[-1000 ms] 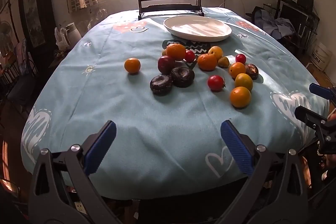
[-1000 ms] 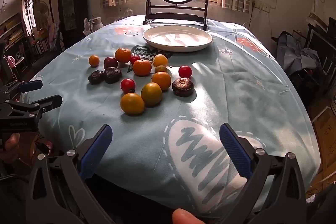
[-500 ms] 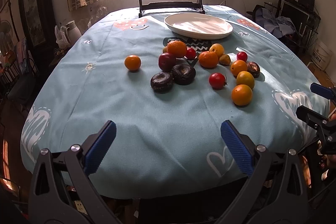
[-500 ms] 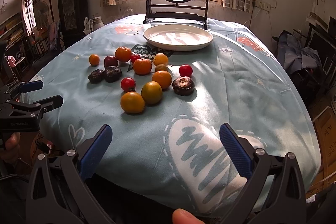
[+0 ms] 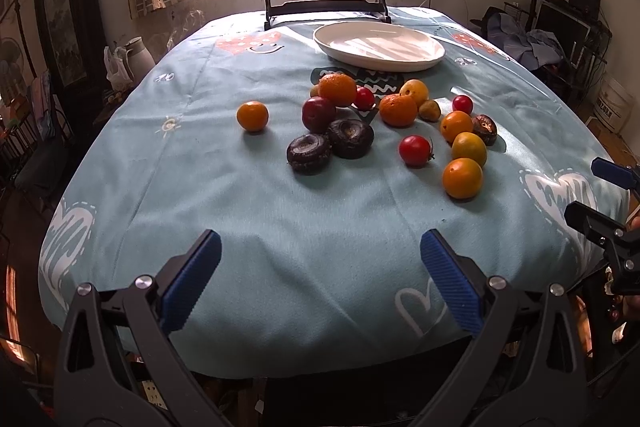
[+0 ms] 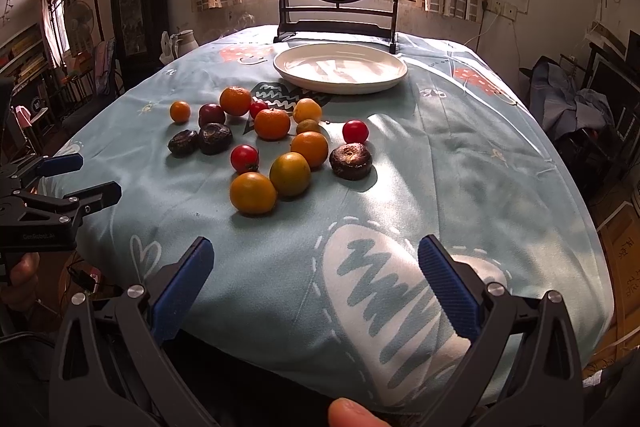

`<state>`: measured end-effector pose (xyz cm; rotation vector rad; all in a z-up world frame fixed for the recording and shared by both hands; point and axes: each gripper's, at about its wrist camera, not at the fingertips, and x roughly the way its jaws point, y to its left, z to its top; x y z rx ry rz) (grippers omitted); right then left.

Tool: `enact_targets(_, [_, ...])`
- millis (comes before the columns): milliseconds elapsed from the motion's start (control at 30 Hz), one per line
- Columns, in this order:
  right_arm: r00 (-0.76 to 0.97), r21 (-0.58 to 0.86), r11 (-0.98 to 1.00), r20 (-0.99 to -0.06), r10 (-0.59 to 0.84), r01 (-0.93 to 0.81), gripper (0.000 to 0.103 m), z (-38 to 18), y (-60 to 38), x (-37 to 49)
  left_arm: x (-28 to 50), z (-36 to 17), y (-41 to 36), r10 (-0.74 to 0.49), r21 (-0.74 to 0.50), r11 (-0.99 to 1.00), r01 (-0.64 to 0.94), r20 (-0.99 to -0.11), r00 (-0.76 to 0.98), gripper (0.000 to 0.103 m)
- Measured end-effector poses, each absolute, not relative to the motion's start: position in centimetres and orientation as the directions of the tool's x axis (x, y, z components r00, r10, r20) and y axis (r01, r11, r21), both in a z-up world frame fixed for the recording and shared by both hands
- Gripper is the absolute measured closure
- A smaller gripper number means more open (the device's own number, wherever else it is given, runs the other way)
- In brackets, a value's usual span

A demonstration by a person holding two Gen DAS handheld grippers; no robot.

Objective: Organize fruits

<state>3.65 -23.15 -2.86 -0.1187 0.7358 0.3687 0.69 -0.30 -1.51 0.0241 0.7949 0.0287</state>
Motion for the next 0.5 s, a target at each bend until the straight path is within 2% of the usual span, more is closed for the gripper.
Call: enact_targets(500, [0.669, 0.030, 0.926, -0.683, 0.293, -0.376, 0.001, -3.48, -23.00, 3.77, 0.77, -1.78, -0.27, 0.034, 0.032, 0.999, -0.015, -0.722, 0.691, 0.002])
